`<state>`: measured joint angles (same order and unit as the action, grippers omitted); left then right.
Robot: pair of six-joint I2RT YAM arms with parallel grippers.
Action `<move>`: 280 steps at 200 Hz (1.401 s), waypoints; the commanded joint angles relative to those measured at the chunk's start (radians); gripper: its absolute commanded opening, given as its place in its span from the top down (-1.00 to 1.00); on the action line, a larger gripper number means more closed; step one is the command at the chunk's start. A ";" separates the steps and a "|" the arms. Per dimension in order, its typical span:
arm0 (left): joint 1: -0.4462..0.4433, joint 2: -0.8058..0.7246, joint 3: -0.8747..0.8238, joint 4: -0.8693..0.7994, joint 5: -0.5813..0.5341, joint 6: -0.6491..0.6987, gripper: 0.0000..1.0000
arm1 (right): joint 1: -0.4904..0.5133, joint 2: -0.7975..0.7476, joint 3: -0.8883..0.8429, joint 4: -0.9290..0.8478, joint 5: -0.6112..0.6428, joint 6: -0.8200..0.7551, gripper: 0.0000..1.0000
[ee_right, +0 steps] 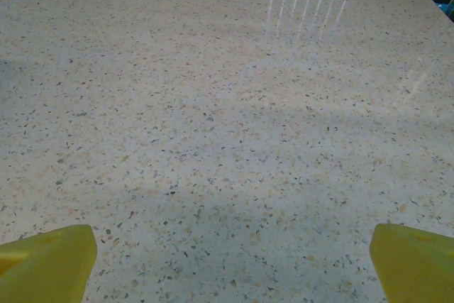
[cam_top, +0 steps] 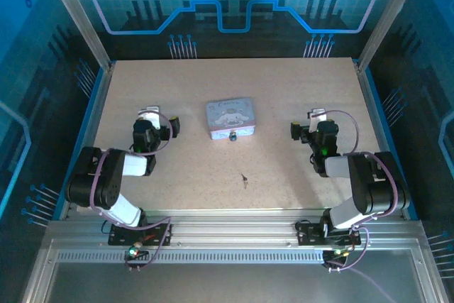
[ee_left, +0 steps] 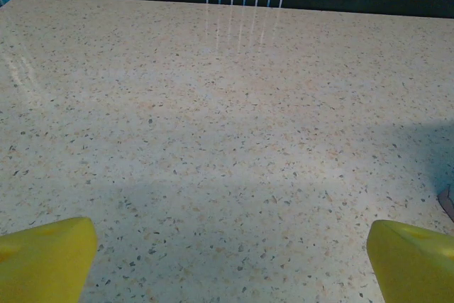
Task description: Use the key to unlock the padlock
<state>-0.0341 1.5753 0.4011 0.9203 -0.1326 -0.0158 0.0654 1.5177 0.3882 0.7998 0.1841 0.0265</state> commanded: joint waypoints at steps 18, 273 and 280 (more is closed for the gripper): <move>0.013 -0.022 -0.019 -0.001 0.023 0.024 -0.98 | 0.011 -0.017 0.023 -0.012 0.020 0.011 -0.99; 0.019 -0.043 -0.019 -0.010 0.034 0.020 -0.98 | 0.010 -0.019 0.022 -0.011 0.018 0.011 -0.99; 0.020 -0.071 -0.021 -0.030 0.032 0.018 -0.98 | 0.010 -0.019 0.022 -0.009 0.015 0.009 -0.99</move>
<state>-0.0269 1.5730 0.4007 0.9173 -0.1287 -0.0158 0.0654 1.5177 0.3882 0.7998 0.1841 0.0269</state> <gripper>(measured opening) 0.990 0.997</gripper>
